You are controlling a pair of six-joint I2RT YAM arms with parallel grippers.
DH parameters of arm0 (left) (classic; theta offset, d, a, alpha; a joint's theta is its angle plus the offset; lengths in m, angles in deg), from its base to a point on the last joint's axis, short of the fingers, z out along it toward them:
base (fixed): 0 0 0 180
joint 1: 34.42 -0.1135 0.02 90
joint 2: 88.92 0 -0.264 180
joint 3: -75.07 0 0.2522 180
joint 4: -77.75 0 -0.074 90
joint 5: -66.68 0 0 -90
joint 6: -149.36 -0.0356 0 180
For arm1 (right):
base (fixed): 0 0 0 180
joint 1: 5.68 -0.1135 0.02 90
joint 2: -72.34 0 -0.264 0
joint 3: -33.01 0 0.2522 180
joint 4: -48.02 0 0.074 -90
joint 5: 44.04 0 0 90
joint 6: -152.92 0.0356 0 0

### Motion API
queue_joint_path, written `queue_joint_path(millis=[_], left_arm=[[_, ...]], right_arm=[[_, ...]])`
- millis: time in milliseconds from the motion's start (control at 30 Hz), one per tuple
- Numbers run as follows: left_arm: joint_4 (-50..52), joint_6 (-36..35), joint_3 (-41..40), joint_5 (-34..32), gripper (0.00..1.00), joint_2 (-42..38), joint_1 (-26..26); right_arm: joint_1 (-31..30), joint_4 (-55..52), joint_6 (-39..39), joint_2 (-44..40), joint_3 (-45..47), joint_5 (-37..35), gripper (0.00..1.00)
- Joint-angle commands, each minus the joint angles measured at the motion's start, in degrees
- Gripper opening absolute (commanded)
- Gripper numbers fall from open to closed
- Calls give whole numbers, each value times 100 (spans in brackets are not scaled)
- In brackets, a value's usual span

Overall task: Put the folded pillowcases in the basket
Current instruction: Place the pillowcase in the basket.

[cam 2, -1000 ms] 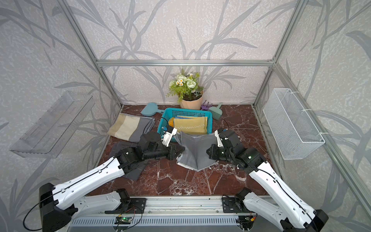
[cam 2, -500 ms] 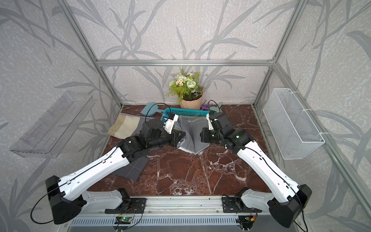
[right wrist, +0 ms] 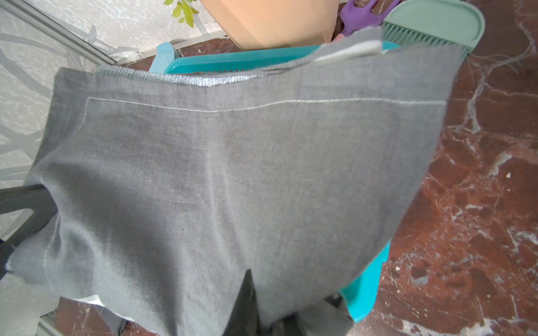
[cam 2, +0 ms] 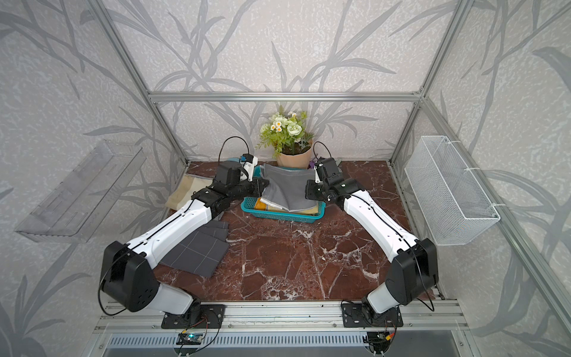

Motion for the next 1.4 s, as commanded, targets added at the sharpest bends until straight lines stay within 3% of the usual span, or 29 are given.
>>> queue_joint_path(millis=[0,167,233,400,433,467,567,633,800,867,933,967,1000,1067,1100,1200,1367], left_arm=[[-626,-181,257,304,0,375,-150],[-771,-303,216,346,0,971,-310],[-830,-354,59,233,0,1115,-346],[-1062,-346,-669,-118,3,1179,-448],[-1058,-341,-755,-170,16,1166,-468],[-1018,-341,-835,-257,41,1143,-486],[-837,-359,-861,-546,73,1094,-513],[-682,-350,-740,-750,80,1045,-522],[-57,-242,-68,-1469,82,896,-533],[-79,-142,123,-1315,78,808,-531],[-259,34,234,-947,68,788,-524],[-346,175,299,-703,56,824,-522],[-441,308,343,-449,34,876,-515],[-671,561,383,21,0,1029,-492],[-814,670,370,255,0,1118,-466],[-1097,867,307,644,0,1381,-346],[-1028,878,197,547,0,1886,-206]], right_arm=[[67,468,-249,316,-276,-45,0],[201,815,-245,956,-220,-34,0],[212,1044,-250,1131,-31,24,8],[211,1199,-158,1404,413,104,66],[208,1177,-139,1400,449,113,72],[212,1161,-133,1361,493,120,76],[208,1131,-159,1150,551,64,82],[209,1055,-225,991,480,28,84],[145,639,-517,818,-104,-138,86],[104,445,-644,873,-389,-189,83],[77,382,-714,978,-585,-137,72],[81,382,-715,1075,-663,-75,59],[81,370,-715,1187,-738,-27,41],[81,282,-681,1439,-908,38,10],[81,216,-656,1600,-1012,65,0],[81,46,-580,2029,-1268,105,0],[81,-333,-504,2659,-1659,-38,0]])
